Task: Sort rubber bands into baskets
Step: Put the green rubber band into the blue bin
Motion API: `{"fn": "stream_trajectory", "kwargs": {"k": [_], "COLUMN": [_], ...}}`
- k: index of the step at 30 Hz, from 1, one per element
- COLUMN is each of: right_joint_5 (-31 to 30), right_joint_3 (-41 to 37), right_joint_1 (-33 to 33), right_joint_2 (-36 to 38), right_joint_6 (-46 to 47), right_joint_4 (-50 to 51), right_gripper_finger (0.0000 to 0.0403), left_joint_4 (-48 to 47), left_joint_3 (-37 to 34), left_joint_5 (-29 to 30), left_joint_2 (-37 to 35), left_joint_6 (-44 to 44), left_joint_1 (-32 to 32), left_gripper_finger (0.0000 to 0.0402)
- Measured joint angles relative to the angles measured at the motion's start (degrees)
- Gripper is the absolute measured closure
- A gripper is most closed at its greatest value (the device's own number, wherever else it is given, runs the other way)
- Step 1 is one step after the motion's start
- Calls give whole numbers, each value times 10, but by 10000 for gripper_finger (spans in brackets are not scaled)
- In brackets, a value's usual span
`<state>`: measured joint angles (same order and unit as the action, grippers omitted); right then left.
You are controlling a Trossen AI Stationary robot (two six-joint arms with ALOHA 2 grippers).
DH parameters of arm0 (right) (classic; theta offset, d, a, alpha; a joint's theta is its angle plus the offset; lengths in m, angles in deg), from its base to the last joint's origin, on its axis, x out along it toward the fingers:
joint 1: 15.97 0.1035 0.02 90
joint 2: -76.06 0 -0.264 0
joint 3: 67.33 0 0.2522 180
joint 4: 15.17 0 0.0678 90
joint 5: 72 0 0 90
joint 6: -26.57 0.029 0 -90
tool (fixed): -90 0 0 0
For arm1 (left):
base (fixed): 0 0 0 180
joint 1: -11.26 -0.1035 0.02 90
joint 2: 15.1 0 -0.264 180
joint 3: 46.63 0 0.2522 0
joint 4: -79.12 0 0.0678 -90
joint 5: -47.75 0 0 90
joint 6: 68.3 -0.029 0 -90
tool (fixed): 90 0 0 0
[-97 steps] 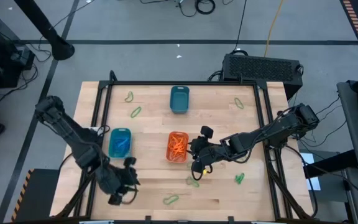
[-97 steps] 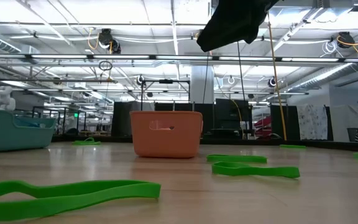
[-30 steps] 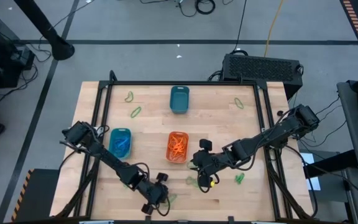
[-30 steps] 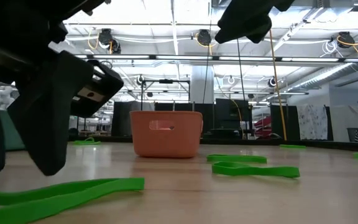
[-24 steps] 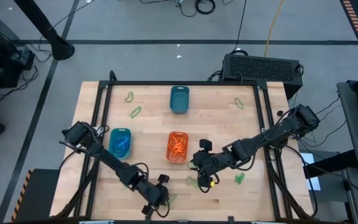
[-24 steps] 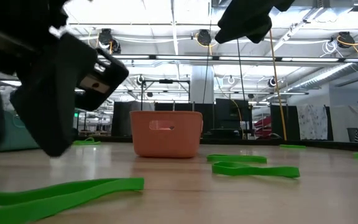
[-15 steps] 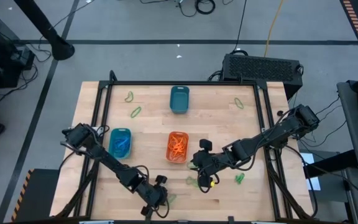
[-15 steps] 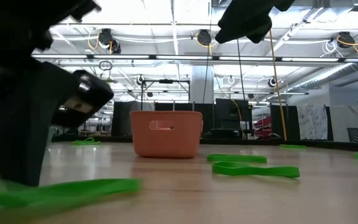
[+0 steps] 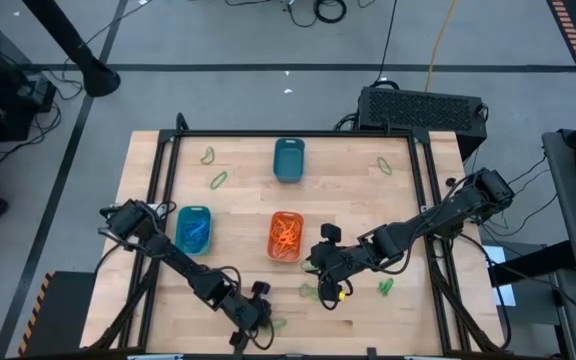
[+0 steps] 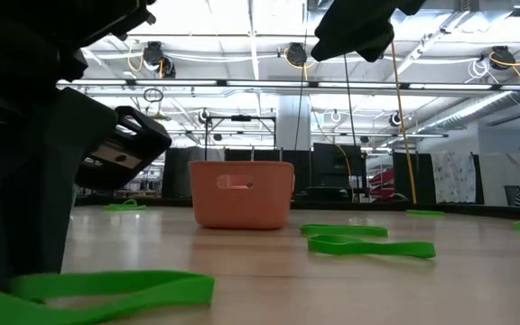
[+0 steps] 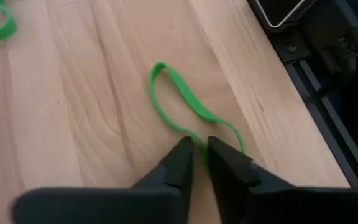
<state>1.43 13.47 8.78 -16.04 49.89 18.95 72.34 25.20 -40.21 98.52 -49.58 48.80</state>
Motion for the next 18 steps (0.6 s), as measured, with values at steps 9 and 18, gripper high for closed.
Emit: {"fn": "stream_trajectory", "kwargs": {"k": [9, 18], "right_joint_5": [0, -1], "right_joint_3": [0, 0], "right_joint_1": [0, 0], "right_joint_2": [0, 0], "right_joint_6": [-3, -4], "right_joint_4": [0, 0], "right_gripper_finger": [266, 266], "left_joint_4": [-61, -282], "left_joint_3": [-5, -3], "left_joint_5": [18, 248], "left_joint_2": [-69, -238], "left_joint_6": [-37, -98], "left_joint_1": [1, -31], "left_gripper_finger": [397, 399]}}
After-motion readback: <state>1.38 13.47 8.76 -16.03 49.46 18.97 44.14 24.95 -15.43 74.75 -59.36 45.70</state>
